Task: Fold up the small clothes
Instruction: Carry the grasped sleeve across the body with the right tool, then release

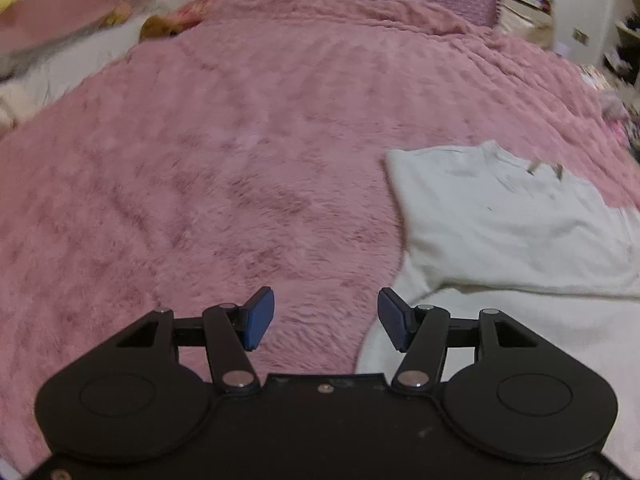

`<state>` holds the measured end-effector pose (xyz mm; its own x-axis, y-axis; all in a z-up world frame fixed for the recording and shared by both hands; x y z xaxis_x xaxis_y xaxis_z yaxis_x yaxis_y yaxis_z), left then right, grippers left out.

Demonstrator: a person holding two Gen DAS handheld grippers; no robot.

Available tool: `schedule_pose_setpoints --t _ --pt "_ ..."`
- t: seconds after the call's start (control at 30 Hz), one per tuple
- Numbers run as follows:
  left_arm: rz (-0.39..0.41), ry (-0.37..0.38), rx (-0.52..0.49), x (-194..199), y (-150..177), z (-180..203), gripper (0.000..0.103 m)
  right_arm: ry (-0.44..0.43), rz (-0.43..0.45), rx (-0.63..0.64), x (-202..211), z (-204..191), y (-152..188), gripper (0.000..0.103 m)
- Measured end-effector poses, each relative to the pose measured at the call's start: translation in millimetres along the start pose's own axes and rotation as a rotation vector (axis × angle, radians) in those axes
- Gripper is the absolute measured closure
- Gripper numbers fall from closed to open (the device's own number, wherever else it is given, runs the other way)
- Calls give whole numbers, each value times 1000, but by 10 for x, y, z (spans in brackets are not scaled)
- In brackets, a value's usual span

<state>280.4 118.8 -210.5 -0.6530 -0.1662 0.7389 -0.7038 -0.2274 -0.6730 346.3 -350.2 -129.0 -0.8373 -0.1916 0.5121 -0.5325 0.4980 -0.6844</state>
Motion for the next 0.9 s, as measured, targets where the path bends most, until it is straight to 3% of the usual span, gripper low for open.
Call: schedule_pose_setpoints --t 0.1,0.3,0.4,0.8,0.9 --pt "0 38 52 -50 -18 -75 44 -11 -50 44 -230 -420 239 101" --pt "11 33 24 -152 -14 -125 44 -69 -132 93 -579 -1170 689 101" --pt "4 48 46 -167 -8 -201 44 -80 -165 126 -745 -1458 860 101" --pt "9 38 85 -103 65 -567 44 -265 -258 186 -1059 -2668 1492 101" --pt "1 44 98 -121 104 -589 44 -268 -297 201 -1218 -2852 1716 100"
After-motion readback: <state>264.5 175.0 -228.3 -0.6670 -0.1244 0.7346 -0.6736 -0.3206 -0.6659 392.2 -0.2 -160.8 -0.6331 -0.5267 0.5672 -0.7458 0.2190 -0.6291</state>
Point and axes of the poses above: each gripper's, at about its wrist camera, not at the fingertips, and x roughly against the way its jaws point, z to its right, y to its underside, the point moved 10 cm from there along -x, roughly the way its jaws point, and after that the axes turned 3 degrees about -x, right-handed, at the moved point
